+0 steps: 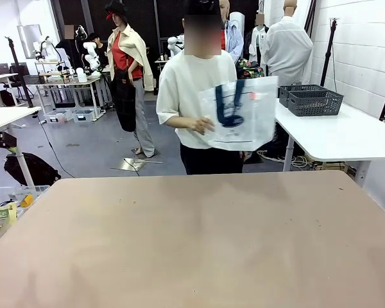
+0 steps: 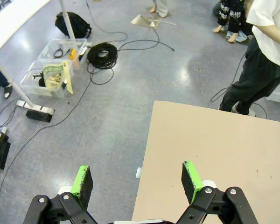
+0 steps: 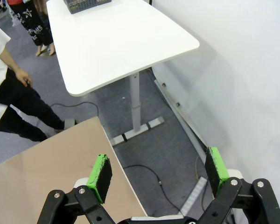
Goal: Transfer purchased items from the store into the shopping bag.
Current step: Open the Reusable shopping bag in the center of the table.
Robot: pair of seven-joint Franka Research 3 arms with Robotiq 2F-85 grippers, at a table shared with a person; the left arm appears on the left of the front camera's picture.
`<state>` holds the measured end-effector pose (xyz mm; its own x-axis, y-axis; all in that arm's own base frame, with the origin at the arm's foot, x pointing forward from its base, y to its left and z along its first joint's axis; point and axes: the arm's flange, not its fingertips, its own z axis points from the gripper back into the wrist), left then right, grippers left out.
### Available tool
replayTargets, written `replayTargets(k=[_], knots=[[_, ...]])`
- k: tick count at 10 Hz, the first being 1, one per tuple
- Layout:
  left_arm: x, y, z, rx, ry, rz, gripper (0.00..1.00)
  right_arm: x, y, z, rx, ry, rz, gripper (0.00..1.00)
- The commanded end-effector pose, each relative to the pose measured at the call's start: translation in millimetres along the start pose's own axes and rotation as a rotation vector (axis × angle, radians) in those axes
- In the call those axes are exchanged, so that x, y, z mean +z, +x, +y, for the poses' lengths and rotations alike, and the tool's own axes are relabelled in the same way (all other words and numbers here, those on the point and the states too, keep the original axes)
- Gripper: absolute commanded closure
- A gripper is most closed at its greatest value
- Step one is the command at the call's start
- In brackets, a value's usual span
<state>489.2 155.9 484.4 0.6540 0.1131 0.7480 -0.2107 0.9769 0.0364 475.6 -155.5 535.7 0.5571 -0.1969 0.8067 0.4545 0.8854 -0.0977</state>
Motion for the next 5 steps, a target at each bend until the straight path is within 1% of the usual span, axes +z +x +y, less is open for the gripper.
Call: replayTargets(k=[1, 5], knots=[[1.8, 0.8, 3.8, -0.015, 0.000, -0.006, 0.00, 1.9, 0.8, -2.5, 0.009, 0.012, -0.007, 0.00], [1.8, 0.8, 3.8, -0.015, 0.000, -0.006, 0.00, 1.9, 0.8, -2.5, 0.009, 0.012, -0.007, 0.00]])
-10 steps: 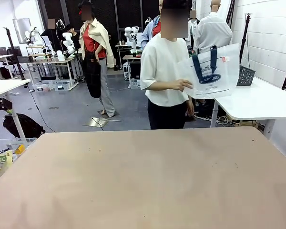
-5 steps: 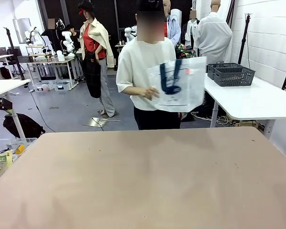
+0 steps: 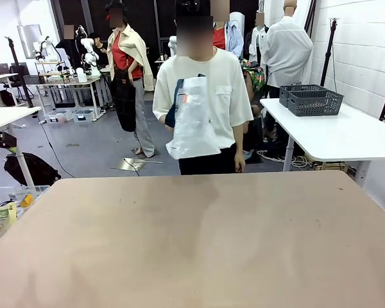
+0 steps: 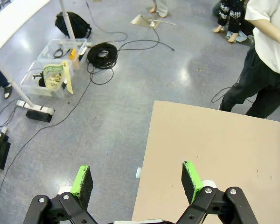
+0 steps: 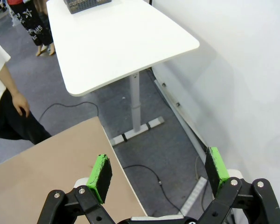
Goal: Transfer purchased items from the store into the shopping bag.
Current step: Open the Reusable shopping bag in the center of the table.
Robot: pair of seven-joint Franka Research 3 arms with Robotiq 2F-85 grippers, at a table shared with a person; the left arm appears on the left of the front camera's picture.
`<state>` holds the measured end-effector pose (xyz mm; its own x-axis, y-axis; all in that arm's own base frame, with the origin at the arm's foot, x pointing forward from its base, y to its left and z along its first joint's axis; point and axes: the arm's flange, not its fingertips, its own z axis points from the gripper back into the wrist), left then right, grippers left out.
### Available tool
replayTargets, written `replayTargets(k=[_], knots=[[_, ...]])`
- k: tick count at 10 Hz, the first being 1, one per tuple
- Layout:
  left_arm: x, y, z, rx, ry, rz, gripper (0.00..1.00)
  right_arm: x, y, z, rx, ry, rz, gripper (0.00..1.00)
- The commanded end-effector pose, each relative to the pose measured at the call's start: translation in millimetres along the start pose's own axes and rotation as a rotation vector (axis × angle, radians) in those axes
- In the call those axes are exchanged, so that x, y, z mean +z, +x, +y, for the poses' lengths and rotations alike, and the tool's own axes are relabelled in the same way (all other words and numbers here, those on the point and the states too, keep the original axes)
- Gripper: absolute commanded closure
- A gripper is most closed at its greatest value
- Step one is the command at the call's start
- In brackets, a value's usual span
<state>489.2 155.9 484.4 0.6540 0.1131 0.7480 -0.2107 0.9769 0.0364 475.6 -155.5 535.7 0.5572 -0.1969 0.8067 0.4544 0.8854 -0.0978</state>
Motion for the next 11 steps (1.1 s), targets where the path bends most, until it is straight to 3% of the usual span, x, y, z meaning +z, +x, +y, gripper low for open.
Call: replayTargets(k=[1, 11], knots=[[1.8, 0.8, 3.8, -0.015, 0.000, -0.006, 0.00, 1.9, 0.8, -2.5, 0.009, 0.012, -0.007, 0.00], [1.8, 0.8, 3.8, -0.015, 0.000, -0.006, 0.00, 1.9, 0.8, -2.5, 0.009, 0.012, -0.007, 0.00]])
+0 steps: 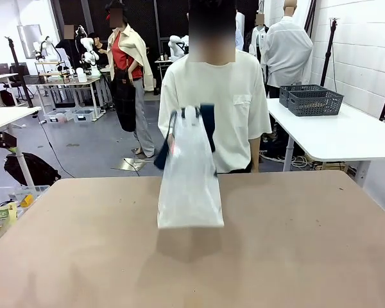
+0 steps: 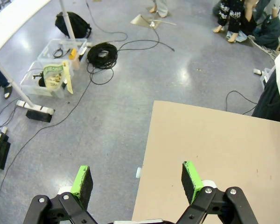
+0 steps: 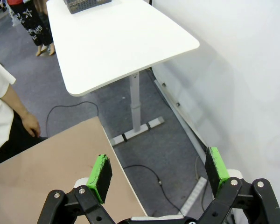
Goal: Transfer purchased items from the store into the shopping bag.
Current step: Open the Reusable shopping bag in the center of the table.
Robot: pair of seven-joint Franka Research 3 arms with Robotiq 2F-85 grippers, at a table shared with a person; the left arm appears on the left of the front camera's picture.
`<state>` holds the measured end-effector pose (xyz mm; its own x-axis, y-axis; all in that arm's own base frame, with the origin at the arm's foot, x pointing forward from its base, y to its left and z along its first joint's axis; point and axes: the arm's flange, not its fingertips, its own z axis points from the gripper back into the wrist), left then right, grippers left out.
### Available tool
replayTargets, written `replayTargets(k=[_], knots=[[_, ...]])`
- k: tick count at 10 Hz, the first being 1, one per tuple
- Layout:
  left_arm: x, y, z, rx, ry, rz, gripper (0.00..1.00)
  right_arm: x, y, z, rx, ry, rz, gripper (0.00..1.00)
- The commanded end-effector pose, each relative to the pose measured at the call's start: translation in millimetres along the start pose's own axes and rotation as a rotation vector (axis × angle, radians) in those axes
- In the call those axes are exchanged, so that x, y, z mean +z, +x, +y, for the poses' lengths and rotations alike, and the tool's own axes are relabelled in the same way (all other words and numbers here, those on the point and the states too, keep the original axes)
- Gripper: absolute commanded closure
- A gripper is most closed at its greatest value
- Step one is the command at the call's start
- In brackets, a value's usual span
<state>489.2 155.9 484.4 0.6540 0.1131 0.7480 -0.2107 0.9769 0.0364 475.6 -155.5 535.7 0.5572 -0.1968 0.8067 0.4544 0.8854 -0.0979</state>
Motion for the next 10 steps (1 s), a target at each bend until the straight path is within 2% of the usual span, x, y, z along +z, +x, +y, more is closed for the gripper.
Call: replayTargets(k=[1, 6, 7, 10], knots=[[2, 1, 4, -0.015, 0.000, -0.006, 0.00, 2, 1, -3, 0.009, 0.012, -0.007, 0.00], [0, 0, 0, 0.000, 0.000, 0.000, 0.00, 2, 1, -3, 0.009, 0.012, -0.007, 0.00], [8, 13, -39, -0.069, -0.080, -0.040, 0.00, 0, 0, 0, 0.000, 0.000, 0.000, 0.00], [33, 47, -155, -0.217, -0.320, -0.143, 0.00, 71, 9, 52, 0.043, 0.238, 0.025, 0.00]])
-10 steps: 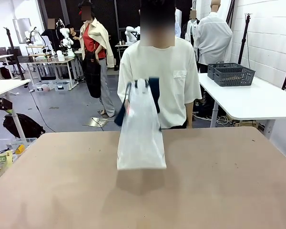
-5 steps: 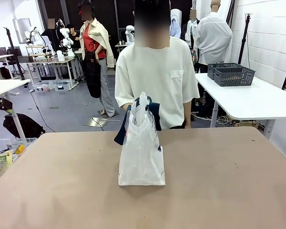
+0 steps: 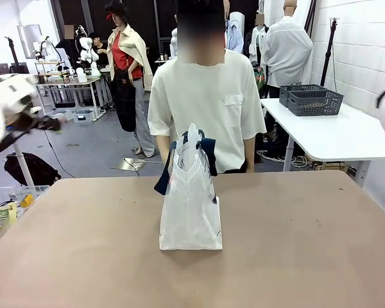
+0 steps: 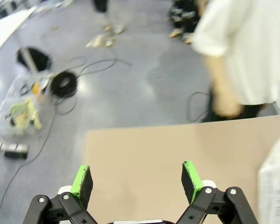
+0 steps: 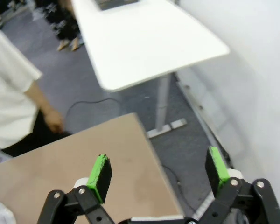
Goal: Transfer purchased items from the store into the shopping bag.
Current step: Open the Reusable shopping bag in the center of the table.
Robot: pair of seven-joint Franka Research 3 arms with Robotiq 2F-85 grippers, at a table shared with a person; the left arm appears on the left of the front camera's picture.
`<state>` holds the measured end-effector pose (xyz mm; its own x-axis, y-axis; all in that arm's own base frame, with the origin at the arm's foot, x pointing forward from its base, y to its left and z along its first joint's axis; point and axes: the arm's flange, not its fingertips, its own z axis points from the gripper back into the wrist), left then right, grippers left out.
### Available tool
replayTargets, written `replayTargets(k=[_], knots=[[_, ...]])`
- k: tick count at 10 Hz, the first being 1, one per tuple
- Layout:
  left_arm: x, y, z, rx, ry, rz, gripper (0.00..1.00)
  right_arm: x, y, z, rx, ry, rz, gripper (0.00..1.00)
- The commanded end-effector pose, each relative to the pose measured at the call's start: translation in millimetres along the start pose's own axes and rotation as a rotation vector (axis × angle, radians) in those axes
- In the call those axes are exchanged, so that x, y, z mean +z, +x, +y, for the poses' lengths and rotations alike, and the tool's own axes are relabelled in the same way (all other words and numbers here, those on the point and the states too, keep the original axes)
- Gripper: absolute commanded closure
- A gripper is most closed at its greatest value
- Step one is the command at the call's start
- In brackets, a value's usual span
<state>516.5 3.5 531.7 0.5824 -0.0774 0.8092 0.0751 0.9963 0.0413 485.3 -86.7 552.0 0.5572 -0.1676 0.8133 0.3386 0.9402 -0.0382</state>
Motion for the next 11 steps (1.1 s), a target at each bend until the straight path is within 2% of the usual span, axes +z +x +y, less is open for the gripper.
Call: replayTargets(k=[1, 3, 5, 6, 8, 9, 11], knots=[[-5, 23, -28, -0.063, -0.168, -0.064, 0.00, 62, 3, 10, 0.021, 0.175, 0.067, 0.00], [6, 49, -82, -0.097, -0.315, -0.115, 0.00, 110, -4, 46, 0.089, 0.414, 0.145, 0.00], [13, 66, -141, -0.120, -0.418, -0.147, 0.00, 150, -10, 76, 0.166, 0.570, 0.160, 0.00], [13, 73, -164, -0.106, -0.475, -0.120, 0.00, 163, -18, 92, 0.216, 0.617, 0.187, 0.00], [11, 77, -194, -0.148, -0.459, -0.066, 0.00, 162, -23, 103, 0.241, 0.564, 0.173, 0.00], [46, 71, -204, -0.104, -0.451, -0.120, 0.00, 181, -16, 109, 0.200, 0.606, 0.172, 0.00], [46, 71, -204, -0.104, -0.451, -0.120, 0.00, 181, -16, 109, 0.200, 0.606, 0.172, 0.00]])
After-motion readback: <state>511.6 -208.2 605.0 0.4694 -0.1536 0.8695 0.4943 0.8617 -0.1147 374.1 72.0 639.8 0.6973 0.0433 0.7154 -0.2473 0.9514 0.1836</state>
